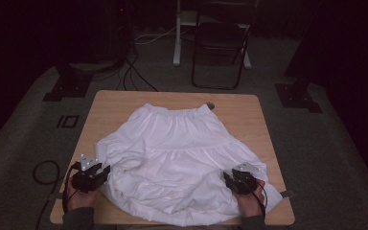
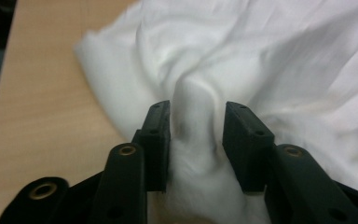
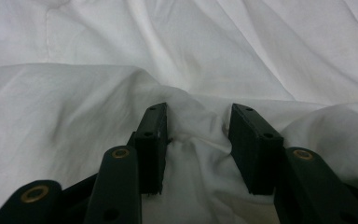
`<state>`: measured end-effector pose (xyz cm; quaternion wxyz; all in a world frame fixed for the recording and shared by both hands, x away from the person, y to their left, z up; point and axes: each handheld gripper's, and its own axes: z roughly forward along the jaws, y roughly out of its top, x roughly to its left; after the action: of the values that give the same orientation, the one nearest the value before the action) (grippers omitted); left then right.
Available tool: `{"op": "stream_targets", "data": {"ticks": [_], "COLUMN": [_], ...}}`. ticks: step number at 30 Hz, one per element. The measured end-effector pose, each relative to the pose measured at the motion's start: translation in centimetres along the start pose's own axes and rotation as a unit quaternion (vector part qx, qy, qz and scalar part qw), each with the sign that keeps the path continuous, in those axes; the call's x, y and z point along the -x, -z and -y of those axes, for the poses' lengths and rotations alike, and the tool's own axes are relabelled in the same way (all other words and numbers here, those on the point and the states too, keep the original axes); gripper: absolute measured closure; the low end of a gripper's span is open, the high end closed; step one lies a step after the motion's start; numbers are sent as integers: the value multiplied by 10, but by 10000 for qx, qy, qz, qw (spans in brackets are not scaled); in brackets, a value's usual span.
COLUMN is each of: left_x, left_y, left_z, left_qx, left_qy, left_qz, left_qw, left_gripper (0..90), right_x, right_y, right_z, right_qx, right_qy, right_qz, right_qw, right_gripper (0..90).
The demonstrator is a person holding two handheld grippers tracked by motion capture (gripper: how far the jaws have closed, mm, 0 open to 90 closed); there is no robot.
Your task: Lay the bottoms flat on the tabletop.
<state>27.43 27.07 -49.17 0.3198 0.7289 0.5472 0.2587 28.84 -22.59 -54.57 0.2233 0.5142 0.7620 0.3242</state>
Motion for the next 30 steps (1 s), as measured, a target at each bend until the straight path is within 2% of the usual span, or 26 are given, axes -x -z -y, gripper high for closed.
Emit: {"op": "stream_targets", "data": {"ticks": [7,11,15,19,24,28,30], "left_x": [24,44,61,68,64,58,53], "left_y": [-5,-18,-40,-65,-81,-85,-84], "left_z": [-34,-50,-59,-58,-45,-36,-32], "left_qx": [202,150,-25,-343,-668,-798,-804], "left_qy": [-341,-605,-797,-889,-896,-911,-852], "left_qz": [309,495,646,597,413,247,187], "left_qw": [9987,9968,9947,9937,9929,9923,9929], "left_gripper": [568,556,543,533,569,714,781], "right_x": [0,0,0,0,0,0,0], "right_y": [0,0,0,0,0,0,0], "right_z": [0,0,0,0,0,0,0], "right_qx": [1,1,1,0,0,-10,-6], "right_qy": [1,1,5,8,10,-25,-29], "right_qz": [7,7,3,3,3,33,47], "right_qw": [10000,10000,10000,10000,10000,10000,10000], "right_gripper": [569,569,569,569,570,575,580]}}
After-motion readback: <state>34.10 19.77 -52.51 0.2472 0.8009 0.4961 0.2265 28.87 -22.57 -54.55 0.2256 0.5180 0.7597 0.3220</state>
